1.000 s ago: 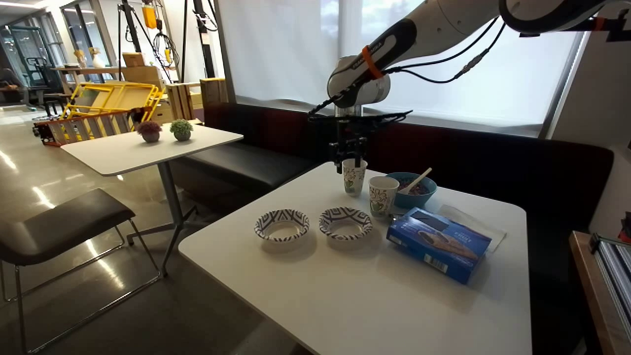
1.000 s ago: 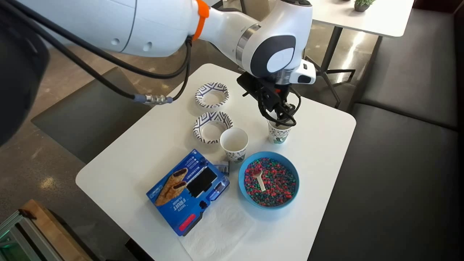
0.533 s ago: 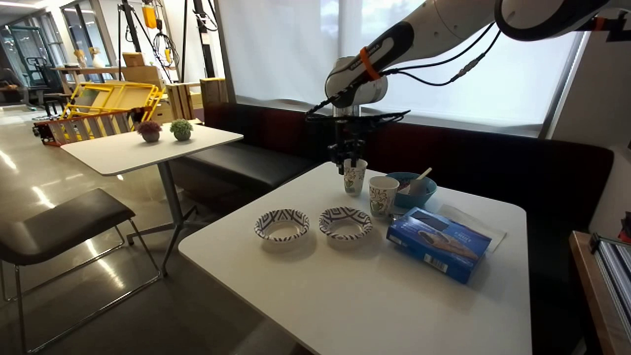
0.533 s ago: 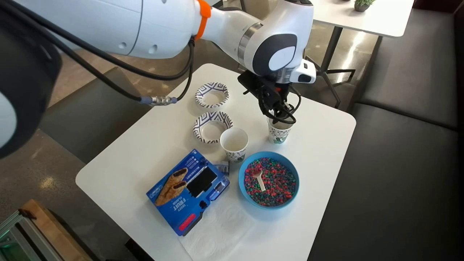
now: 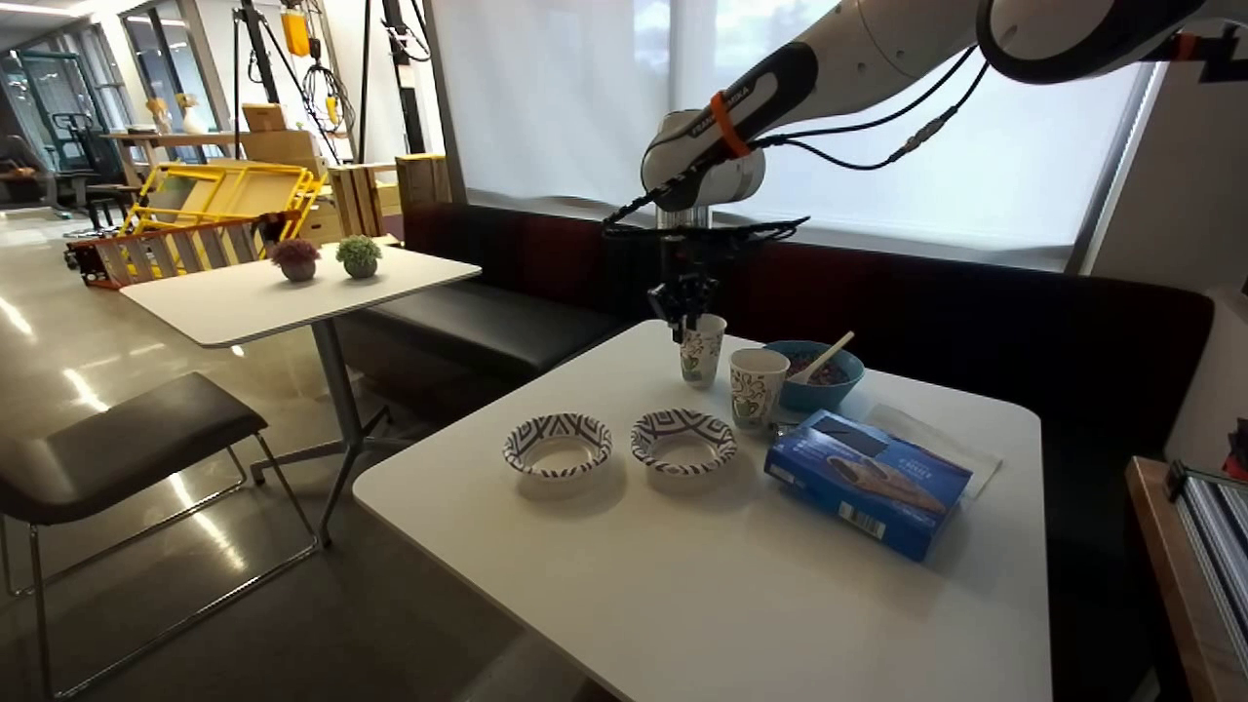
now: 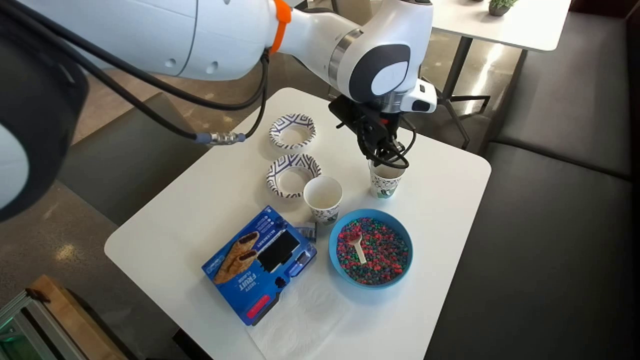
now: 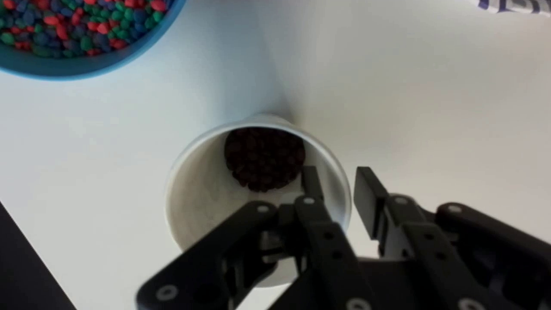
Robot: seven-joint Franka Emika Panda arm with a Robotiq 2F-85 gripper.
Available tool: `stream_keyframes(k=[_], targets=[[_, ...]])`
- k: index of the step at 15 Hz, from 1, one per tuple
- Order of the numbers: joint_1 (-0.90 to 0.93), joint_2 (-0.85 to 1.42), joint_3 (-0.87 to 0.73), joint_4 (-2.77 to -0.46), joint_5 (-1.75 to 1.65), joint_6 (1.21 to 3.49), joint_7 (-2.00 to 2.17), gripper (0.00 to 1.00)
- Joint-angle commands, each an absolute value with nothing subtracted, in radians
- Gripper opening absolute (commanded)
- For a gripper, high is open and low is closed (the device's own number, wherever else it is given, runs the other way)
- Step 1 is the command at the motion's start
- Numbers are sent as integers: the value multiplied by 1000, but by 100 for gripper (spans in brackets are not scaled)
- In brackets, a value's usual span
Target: Pour the contents in the cup into the bowl
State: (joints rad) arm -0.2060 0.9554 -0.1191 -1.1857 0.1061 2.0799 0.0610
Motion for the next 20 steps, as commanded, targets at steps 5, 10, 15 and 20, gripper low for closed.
stream_keyframes(k=[5,10,15,20], targets=[[-215,979,-113,-1146,100,2052,85,1],[-189,912,-121,-1223,83,2084,88,1],[-139,848,-123,-1282,49,2098,89,1],[-69,782,-124,-1340,-13,2110,103,1]])
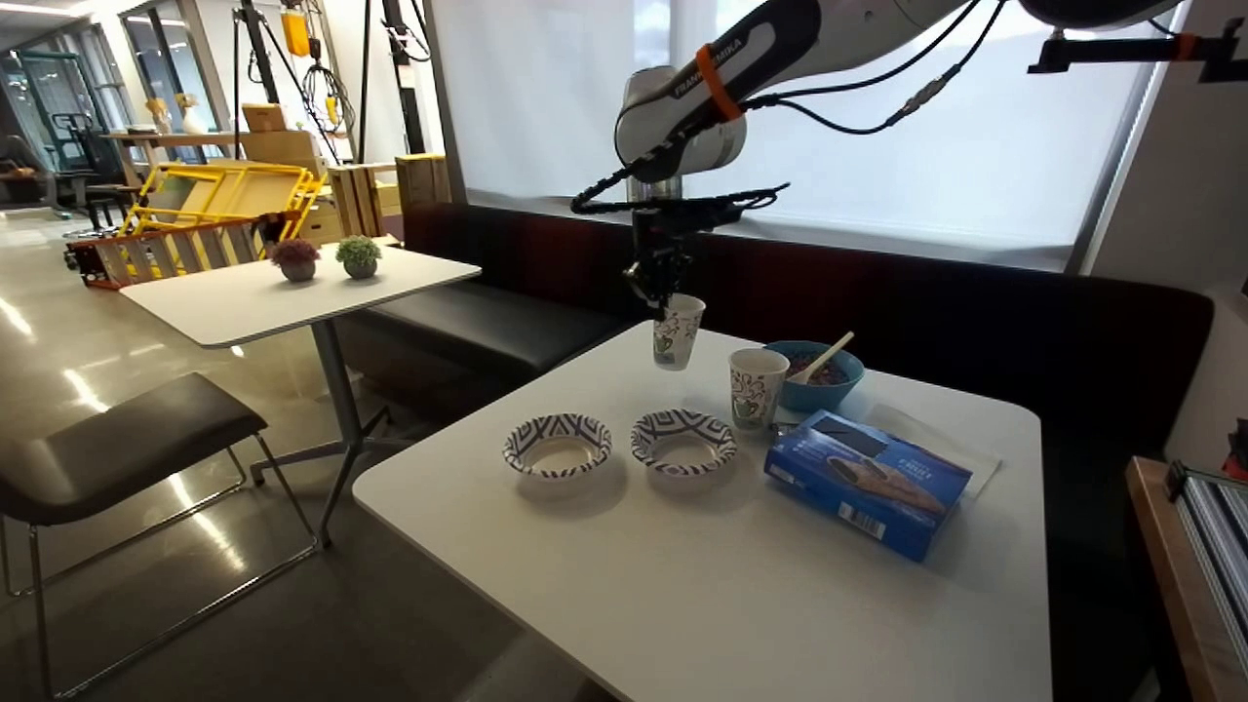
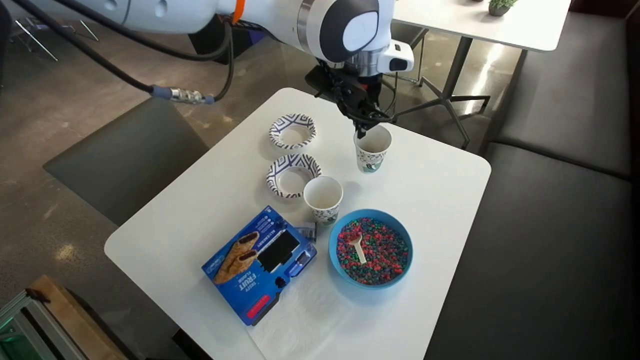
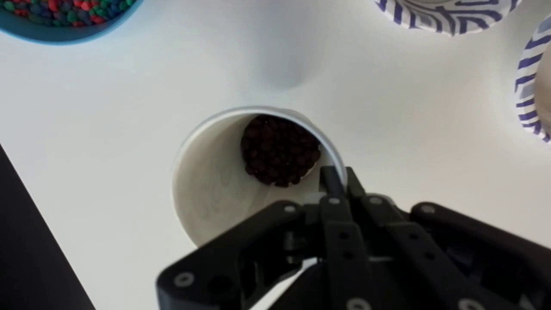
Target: Pour the contents in the cup into the bowl
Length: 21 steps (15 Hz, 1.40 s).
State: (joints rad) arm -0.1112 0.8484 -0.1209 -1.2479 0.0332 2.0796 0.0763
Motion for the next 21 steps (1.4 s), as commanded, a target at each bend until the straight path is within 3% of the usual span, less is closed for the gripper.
stream_keyframes(k=[1,13,21], targets=[[-50,768,-123,-1355,-31,2120,105,1],[194,682,-122,-1496,-318,2136,213,1],[181,710,-107,-1445,-307,2096,201,4]])
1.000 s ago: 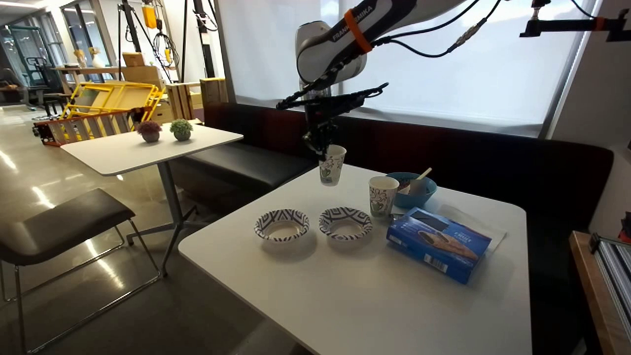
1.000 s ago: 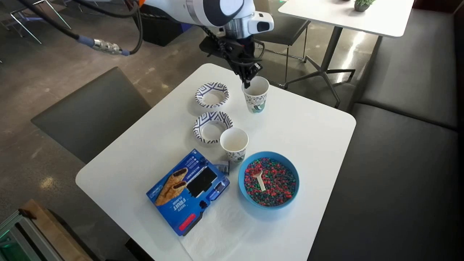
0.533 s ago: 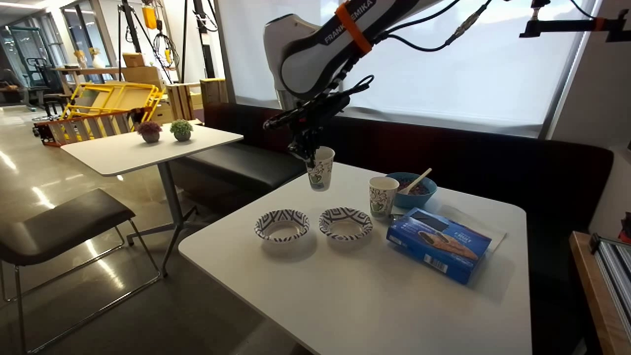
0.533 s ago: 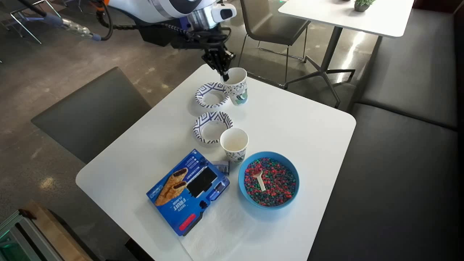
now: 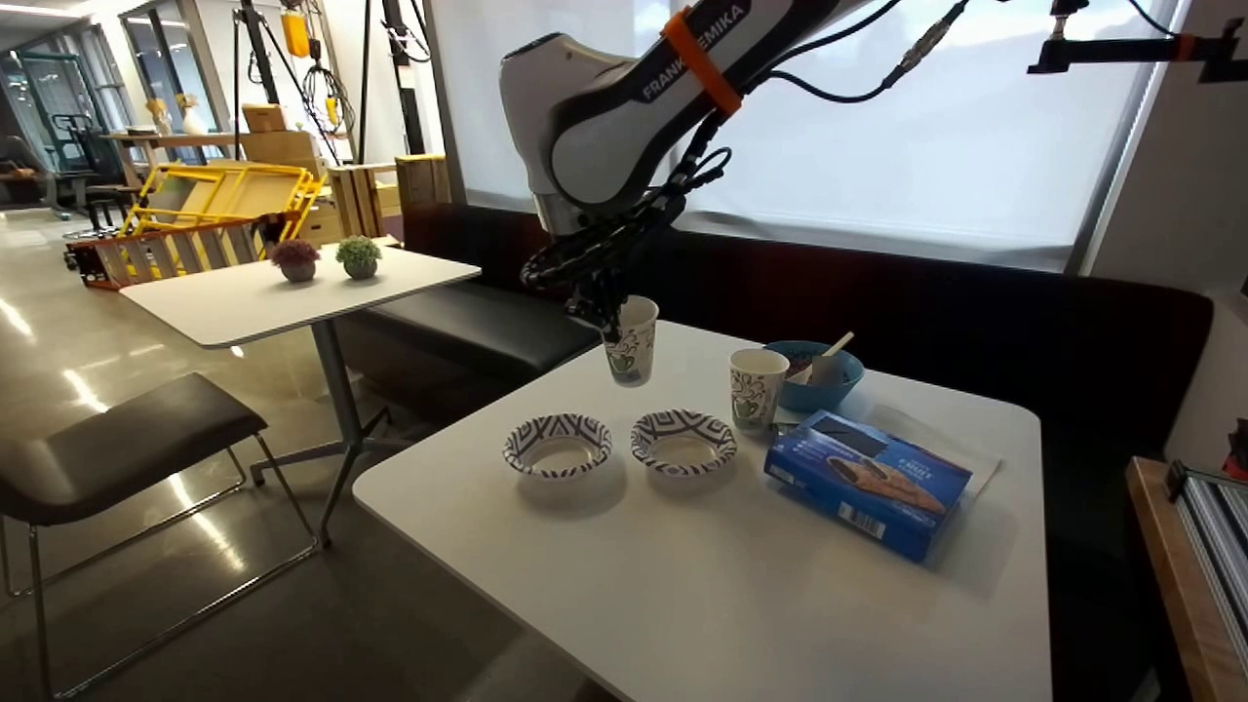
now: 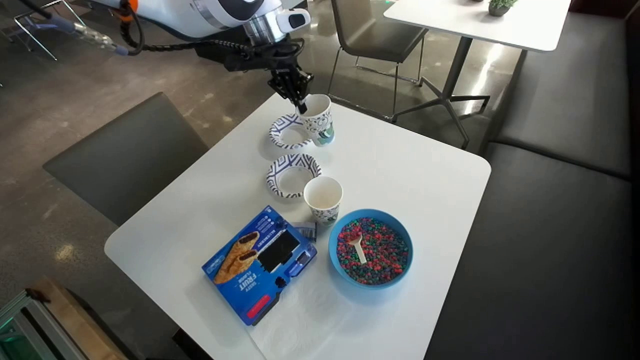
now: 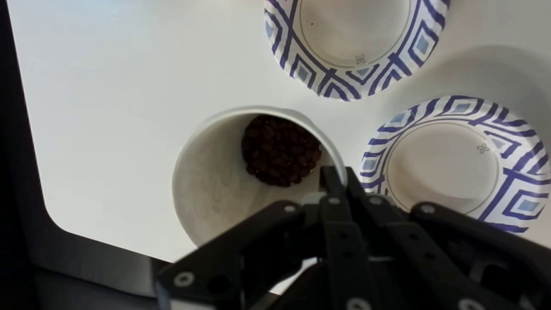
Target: Pour the contents in the cup into the bowl
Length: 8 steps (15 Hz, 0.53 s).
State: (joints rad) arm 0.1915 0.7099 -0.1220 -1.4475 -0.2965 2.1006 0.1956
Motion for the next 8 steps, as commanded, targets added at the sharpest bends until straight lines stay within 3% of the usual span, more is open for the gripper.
stream_keyframes(k=[1,8], targets=[[181,710,-108,-1445,-307,2096,201,1],[175,727,-37,-1392,-275,2106,111,1]])
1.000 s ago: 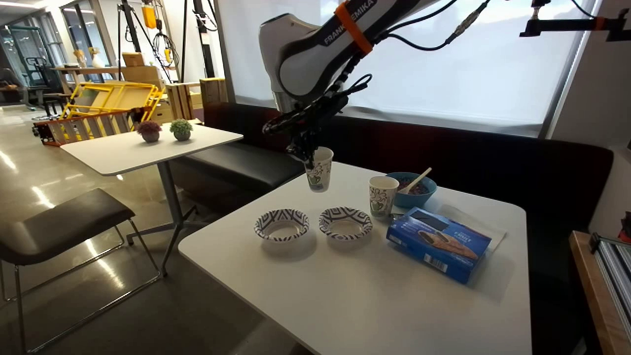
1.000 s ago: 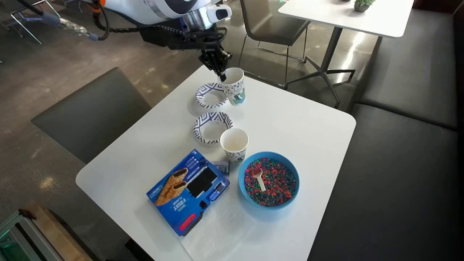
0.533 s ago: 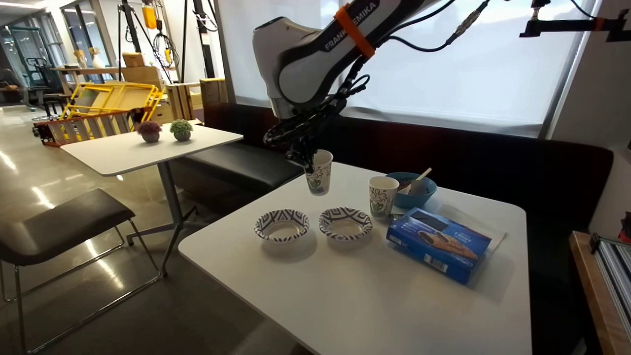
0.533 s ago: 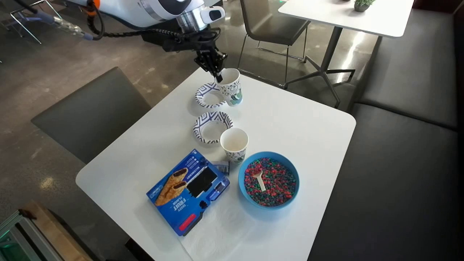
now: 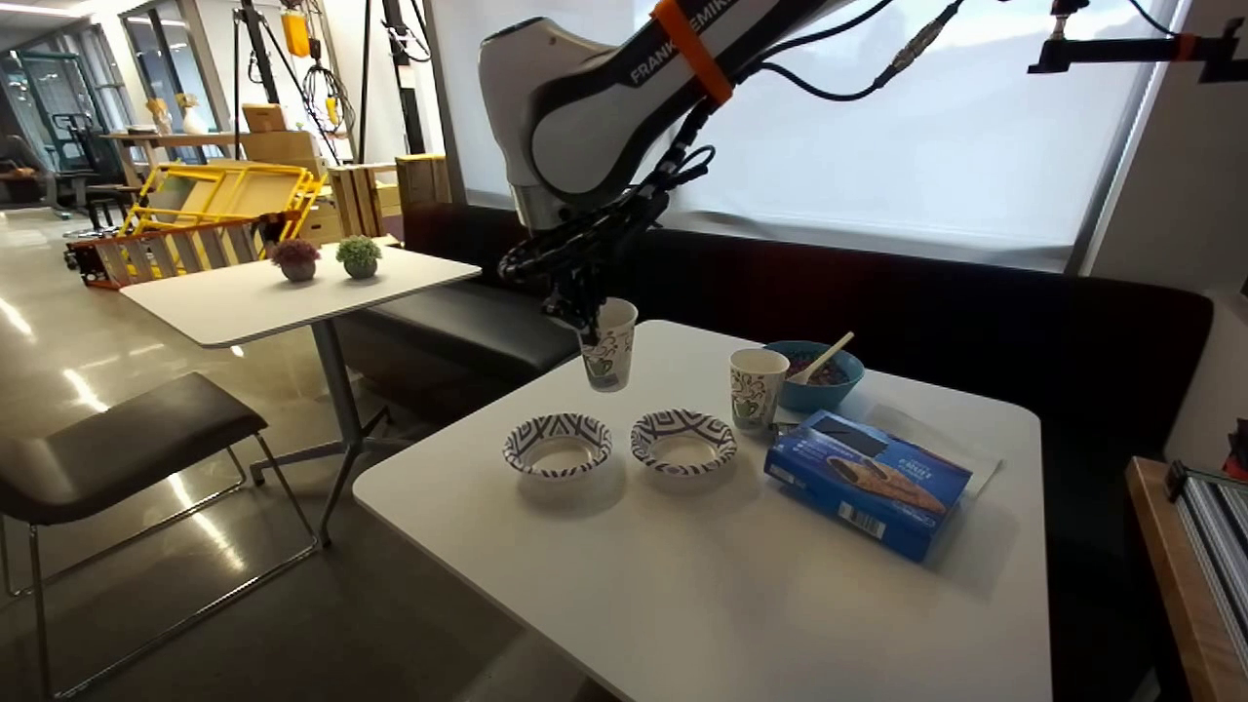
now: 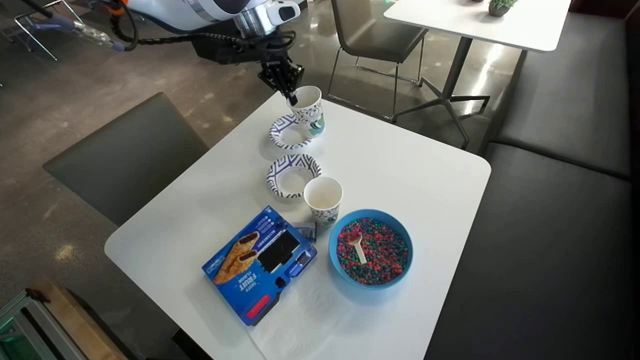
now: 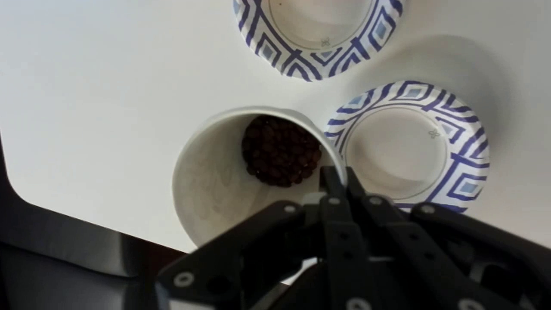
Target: Pour the contents in the cup into the bowl
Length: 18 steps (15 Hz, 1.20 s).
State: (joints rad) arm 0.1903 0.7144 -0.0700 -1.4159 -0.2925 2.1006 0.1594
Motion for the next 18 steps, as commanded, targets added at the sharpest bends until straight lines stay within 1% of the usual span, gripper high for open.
stream_keyframes(k=[1,4,9,18], targets=[[167,724,-24,-1393,-265,2112,90,1],[133,708,15,-1410,-221,2152,14,1],[25,708,117,-1419,-52,2245,-208,1],[-205,766,299,-1408,313,2214,-649,1]])
